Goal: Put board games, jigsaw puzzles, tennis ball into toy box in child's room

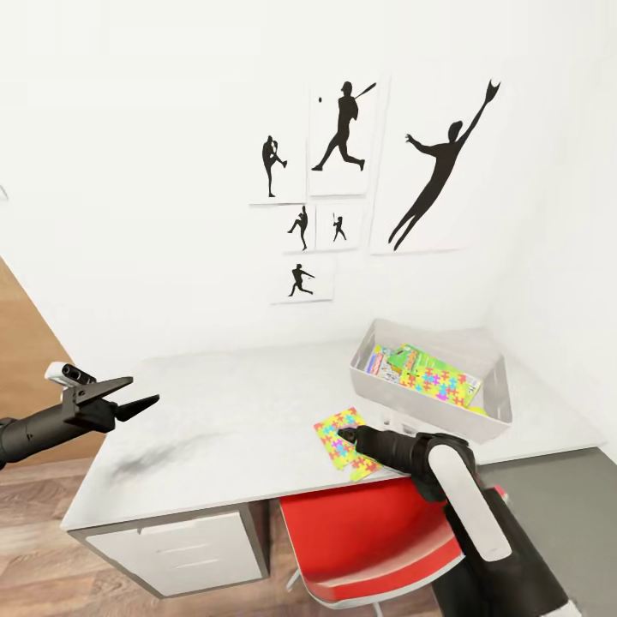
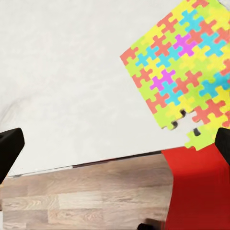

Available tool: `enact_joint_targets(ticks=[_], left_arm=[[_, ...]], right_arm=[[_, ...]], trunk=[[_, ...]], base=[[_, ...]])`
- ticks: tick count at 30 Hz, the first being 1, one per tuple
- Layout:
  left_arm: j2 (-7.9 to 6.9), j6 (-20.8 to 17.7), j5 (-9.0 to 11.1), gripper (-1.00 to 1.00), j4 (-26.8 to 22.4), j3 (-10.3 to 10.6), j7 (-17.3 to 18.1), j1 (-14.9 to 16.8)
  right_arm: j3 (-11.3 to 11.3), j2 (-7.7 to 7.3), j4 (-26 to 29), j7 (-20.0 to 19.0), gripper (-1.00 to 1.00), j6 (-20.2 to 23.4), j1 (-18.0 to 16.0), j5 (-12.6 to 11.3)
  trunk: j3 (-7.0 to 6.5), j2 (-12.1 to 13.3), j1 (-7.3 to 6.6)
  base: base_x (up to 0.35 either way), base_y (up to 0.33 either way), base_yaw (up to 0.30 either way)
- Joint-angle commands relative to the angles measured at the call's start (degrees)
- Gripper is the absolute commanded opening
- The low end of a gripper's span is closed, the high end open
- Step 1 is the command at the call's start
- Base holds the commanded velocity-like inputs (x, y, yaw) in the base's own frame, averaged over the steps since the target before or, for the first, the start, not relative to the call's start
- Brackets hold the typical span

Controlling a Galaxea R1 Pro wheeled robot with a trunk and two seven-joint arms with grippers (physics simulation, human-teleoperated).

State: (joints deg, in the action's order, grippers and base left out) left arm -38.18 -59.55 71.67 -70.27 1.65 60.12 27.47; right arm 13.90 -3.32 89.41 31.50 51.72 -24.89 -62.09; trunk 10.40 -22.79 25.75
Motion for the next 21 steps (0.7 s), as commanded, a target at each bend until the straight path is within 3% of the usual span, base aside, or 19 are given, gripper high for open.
enact_joint_targets(ticks=[1, 3, 5, 8, 10, 14, 16, 17, 21], left_arm=[[-0.08, -0.2, 0.1, 1.00, 0.0, 0.1, 0.2, 0.1], [-0.07, -0.2, 0.1, 1.00, 0.1, 0.0, 0.2, 0.1], [-0.06, -0.2, 0.1, 1.00, 0.1, 0.0, 0.2, 0.1], [-0.06, -0.2, 0.1, 1.00, 0.1, 0.0, 0.2, 0.1], [-0.05, -0.2, 0.1, 1.00, 0.1, 0.0, 0.2, 0.1], [-0.05, -0.2, 0.1, 1.00, 0.1, 0.0, 0.2, 0.1], [-0.10, -0.2, 0.1, 1.00, 0.1, 0.0, 0.2, 0.1], [-0.11, -0.2, 0.1, 1.00, 0.1, 0.0, 0.2, 0.1], [-0.13, -0.3, 0.1, 1.00, 0.2, 0.0, 0.2, 0.1]], right_arm=[[0.2, 2.14, -0.1, 4.5, 1.00, 2.0, -2.4, -0.5], [0.4, 6.16, -1.4, 11.9, 1.00, 6.1, -7.8, -0.6], [0.5, 8.70, -3.9, 16.9, 1.00, 7.4, -11.7, -0.7], [0.5, 11.92, -10.4, 22.8, 1.00, 8.2, -18.1, -0.8], [0.5, 13.12, -15.7, 24.7, 1.00, 8.3, -22.1, -0.8], [0.5, 13.31, -30.1, 26.3, 1.00, 8.0, -30.1, -0.6], [0.3, 13.31, -36.2, 26.5, 1.00, 7.9, -32.5, -0.5], [0.2, 13.31, -39.6, 26.5, 1.00, 7.9, -33.5, -0.5], [0.0, 13.31, -44.8, 26.4, 1.00, 8.0, -34.8, -0.6]], trunk=[[0.13, -0.1, 0.03], [0.13, -0.1, 0.03], [0.13, -0.1, 0.03], [0.13, -0.1, 0.03], [0.13, -0.1, 0.03], [0.13, -0.1, 0.03], [0.13, -0.1, 0.03], [0.13, -0.1, 0.03], [0.13, -0.1, 0.03]], base=[[0.000, 0.002, 0.000], [0.000, 0.001, 0.000], [0.000, 0.000, 0.000], [0.000, 0.000, 0.000], [0.000, 0.000, 0.000], [0.000, 0.000, 0.000], [0.000, 0.033, 0.000], [0.000, 0.116, 0.000], [0.000, 0.182, 0.000]])
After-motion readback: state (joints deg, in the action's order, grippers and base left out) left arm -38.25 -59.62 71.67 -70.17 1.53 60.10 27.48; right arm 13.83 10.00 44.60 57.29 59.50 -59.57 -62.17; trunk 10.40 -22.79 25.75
